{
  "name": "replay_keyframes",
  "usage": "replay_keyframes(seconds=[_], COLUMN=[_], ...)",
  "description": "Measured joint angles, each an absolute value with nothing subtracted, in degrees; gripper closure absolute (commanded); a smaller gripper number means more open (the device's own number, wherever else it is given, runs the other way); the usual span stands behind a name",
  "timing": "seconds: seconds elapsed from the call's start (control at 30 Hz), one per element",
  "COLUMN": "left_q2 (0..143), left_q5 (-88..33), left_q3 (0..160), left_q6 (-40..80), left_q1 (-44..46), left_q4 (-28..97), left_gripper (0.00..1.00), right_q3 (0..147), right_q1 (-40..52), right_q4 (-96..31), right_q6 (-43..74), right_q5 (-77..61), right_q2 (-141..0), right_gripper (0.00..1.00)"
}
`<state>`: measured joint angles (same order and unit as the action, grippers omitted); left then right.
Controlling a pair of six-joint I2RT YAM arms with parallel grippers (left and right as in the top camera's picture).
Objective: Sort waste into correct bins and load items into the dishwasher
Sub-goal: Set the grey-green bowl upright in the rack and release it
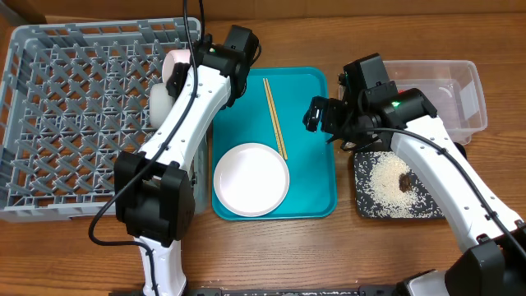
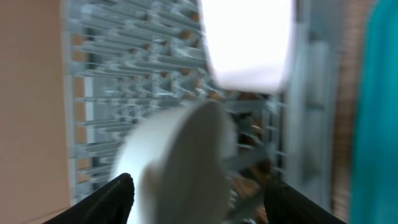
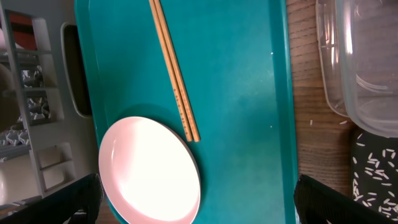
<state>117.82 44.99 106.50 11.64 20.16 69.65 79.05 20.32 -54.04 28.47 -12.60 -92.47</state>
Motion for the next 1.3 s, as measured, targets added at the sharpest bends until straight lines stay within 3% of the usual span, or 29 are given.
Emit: replay_keyframes(seconds=[0.23, 0.6, 0.8, 1.3], left_q2=[117.8, 117.2, 117.2, 117.5], left_q5=[37.3, 25.6, 15.2, 11.2], left_q3=[107.5, 108.8, 108.6, 116.2], left_q6=[11.4, 11.4, 11.4, 11.6], left_q1=[19.1, 15.5, 15.2, 13.8], left_q4=[69.8, 67.5, 71.4, 77.9], left_gripper=[0.27, 0.21, 0.29, 0.30], right_q3=[79.0, 79.0, 79.0, 79.0], right_q1=[20.3, 20.3, 20.3, 20.3], right_q4=[-54.1, -54.0, -54.0, -54.0], right_q6=[28.5, 28.5, 28.5, 28.5], right_q5=[-12.6, -12.6, -12.6, -12.6], right_q2=[-92.5, -92.5, -92.5, -92.5], right_gripper=[0.00, 0.00, 0.00, 0.00])
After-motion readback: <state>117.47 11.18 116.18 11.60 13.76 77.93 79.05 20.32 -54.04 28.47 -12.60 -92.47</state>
